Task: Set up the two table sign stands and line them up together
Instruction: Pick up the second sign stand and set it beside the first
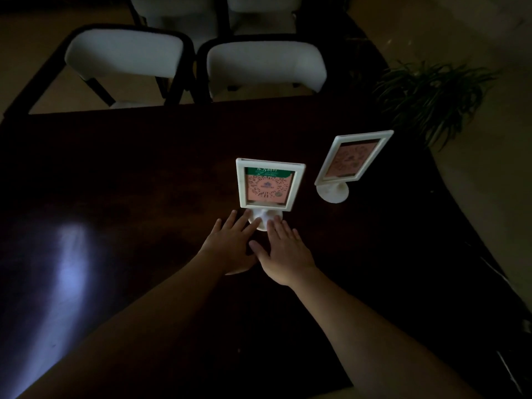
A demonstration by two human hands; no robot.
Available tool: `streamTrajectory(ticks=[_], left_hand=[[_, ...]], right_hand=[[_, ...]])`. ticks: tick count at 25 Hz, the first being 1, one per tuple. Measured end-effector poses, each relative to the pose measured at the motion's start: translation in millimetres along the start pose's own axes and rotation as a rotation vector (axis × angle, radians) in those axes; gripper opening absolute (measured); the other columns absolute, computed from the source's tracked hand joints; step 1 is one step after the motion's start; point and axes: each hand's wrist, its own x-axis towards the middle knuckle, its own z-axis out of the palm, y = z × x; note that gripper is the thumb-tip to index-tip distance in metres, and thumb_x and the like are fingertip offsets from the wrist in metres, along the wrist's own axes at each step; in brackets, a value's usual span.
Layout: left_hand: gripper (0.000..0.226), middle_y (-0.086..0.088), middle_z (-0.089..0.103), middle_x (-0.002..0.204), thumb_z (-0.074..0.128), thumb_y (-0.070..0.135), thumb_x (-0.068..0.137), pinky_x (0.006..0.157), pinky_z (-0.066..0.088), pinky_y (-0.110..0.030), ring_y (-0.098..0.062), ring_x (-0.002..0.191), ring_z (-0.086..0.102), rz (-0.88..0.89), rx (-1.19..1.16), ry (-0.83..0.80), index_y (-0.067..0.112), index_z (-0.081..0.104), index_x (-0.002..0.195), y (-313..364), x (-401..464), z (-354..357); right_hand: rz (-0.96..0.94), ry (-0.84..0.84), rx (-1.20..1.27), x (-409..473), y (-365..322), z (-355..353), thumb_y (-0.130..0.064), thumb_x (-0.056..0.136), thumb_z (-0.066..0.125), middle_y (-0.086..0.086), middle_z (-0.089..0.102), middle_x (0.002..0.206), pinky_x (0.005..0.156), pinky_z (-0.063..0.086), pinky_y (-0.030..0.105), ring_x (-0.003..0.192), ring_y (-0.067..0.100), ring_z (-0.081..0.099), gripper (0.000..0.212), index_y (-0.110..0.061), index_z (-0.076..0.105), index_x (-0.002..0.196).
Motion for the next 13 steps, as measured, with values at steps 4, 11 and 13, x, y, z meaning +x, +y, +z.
streamTrajectory(ticks=[4, 11, 13], left_hand=[[0.087, -0.001, -0.008, 0.165, 0.044, 0.060, 0.085, 0.117, 0.008, -0.056, -0.032, 0.149, -0.006, 0.027, 0.026, -0.002, 0.036, -0.004, 0.153, 3.9, 27.7, -7.0], [0.088, -0.002, -0.009, 0.165, 0.044, 0.061, 0.085, 0.116, 0.007, -0.055, -0.033, 0.148, -0.009, 0.078, 0.032, 0.006, 0.035, -0.006, 0.153, 7.3, 64.6, -14.0], [0.088, -0.002, -0.009, 0.164, 0.044, 0.062, 0.085, 0.116, 0.007, -0.055, -0.034, 0.148, -0.009, 0.089, 0.043, 0.007, 0.036, -0.006, 0.153, 7.7, 72.8, -15.6]], right_hand=[[0.040, 0.034, 0.030, 15.5, 13.5, -6.6, -0.077, 0.086, 0.005, 0.005, -0.006, 0.167, 0.124, 0.000, 0.042, 0.153, 0.019, -0.006, 0.094, -0.016, 0.002, 0.158], [0.090, 0.065, 0.056, 37.8, 29.0, -19.3, -0.080, 0.083, -0.001, 0.005, -0.006, 0.167, 0.124, 0.000, 0.041, 0.153, 0.018, -0.006, 0.098, -0.016, 0.002, 0.158], [0.095, 0.076, 0.057, 40.9, 32.4, -22.5, -0.079, 0.084, 0.001, 0.005, -0.006, 0.167, 0.124, 0.000, 0.041, 0.153, 0.017, -0.006, 0.097, -0.016, 0.003, 0.158]])
